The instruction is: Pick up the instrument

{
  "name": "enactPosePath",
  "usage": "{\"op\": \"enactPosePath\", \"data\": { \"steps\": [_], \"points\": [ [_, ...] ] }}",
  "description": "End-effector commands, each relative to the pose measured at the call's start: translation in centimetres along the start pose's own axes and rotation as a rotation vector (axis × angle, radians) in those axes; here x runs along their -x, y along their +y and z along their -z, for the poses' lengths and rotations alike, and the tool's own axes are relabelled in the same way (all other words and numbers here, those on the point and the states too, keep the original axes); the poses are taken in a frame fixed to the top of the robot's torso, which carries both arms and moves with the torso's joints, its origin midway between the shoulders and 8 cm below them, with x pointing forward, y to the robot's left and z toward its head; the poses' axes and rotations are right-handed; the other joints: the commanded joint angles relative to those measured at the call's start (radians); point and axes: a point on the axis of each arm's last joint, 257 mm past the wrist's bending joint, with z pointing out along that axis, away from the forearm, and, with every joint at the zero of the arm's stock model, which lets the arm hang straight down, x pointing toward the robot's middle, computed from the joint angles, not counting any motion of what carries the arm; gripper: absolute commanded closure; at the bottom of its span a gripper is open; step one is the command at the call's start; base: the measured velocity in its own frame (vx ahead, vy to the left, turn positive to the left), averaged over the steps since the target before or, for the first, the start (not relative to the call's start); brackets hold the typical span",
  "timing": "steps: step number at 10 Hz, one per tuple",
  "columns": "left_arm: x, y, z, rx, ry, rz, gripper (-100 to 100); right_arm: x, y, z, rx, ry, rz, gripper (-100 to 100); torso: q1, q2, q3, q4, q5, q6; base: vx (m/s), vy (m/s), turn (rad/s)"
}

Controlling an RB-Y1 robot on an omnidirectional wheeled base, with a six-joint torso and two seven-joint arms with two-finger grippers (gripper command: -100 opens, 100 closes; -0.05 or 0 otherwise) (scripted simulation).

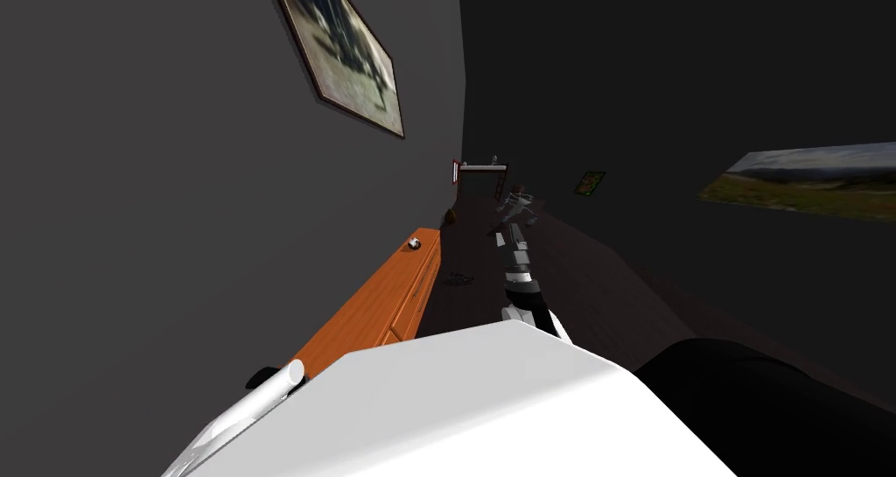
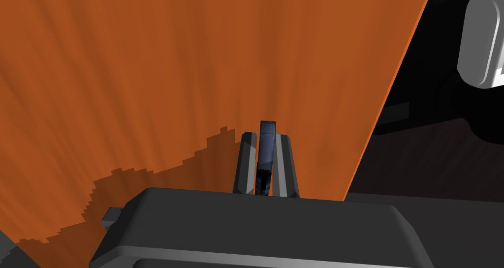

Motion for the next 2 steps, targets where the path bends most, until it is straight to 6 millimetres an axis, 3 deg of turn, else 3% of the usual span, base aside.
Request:
{"op": "enactPosePath", "data": {
  "steps": [1, 2],
  "points": [
    [0.0, 0.0, 0.0, 0.0, 0.0, 0.0, 100, 0.0, 0.0, 0.0, 0.0, 0.0, 0.0, 0, 0.0, 0.0, 0.0, 0.0, 0.0, 0.0, -0.012, -0.02, -0.002],
    [0.01, -0.02, 0.07, 0.002, -0.001, 0.0, 0, 0.0, 0.0, 0.0, 0.0, 0.0, 0.0, 0, 0.001, -0.001, 0.0, 0.0, 0.001, 0.0, 0.0, 0.0, 0.0]
  ]
}}
